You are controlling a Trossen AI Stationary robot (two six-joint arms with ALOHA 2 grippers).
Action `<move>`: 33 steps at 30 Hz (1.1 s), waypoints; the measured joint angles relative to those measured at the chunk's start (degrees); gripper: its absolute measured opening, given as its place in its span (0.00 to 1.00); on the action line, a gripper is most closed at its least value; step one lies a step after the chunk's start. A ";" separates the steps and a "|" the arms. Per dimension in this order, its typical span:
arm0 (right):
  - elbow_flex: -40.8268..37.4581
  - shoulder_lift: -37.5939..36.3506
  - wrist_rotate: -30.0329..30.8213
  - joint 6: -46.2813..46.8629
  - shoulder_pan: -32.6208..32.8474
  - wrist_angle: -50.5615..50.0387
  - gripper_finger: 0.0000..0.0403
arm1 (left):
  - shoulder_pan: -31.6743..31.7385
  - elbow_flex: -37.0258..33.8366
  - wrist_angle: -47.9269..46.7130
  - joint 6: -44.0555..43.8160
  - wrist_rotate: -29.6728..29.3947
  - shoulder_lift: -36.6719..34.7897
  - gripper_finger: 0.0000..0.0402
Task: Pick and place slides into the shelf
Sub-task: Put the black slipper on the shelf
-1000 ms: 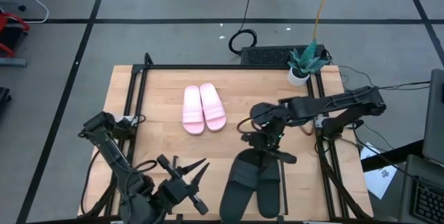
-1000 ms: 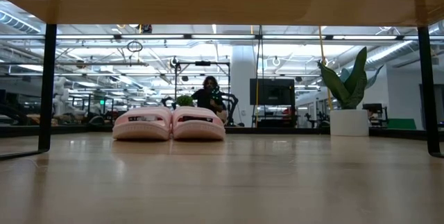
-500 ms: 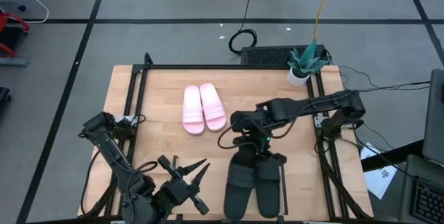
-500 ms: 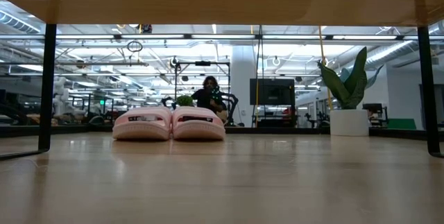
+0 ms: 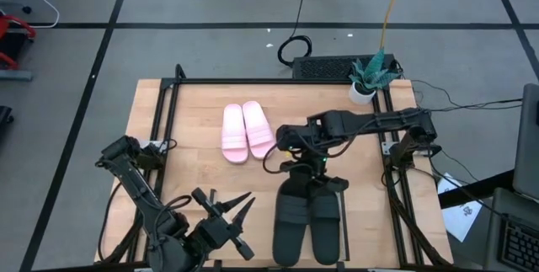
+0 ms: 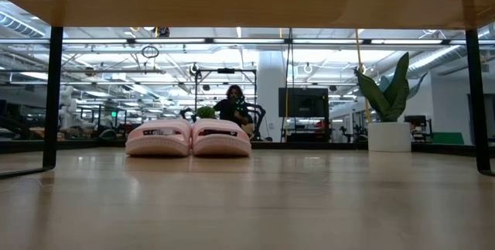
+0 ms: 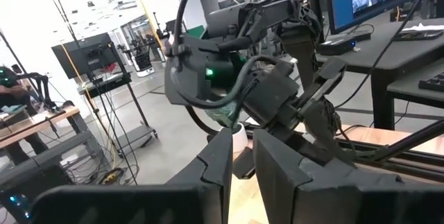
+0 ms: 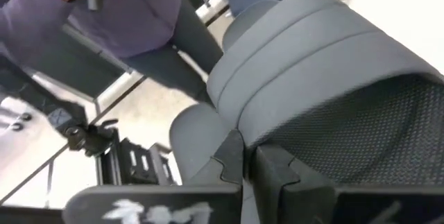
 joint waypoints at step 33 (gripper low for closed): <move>-0.20 5.33 -3.16 -11.43 0.02 -5.26 0.00 | 0.96 0.00 0.02 0.46 0.03 0.00 0.16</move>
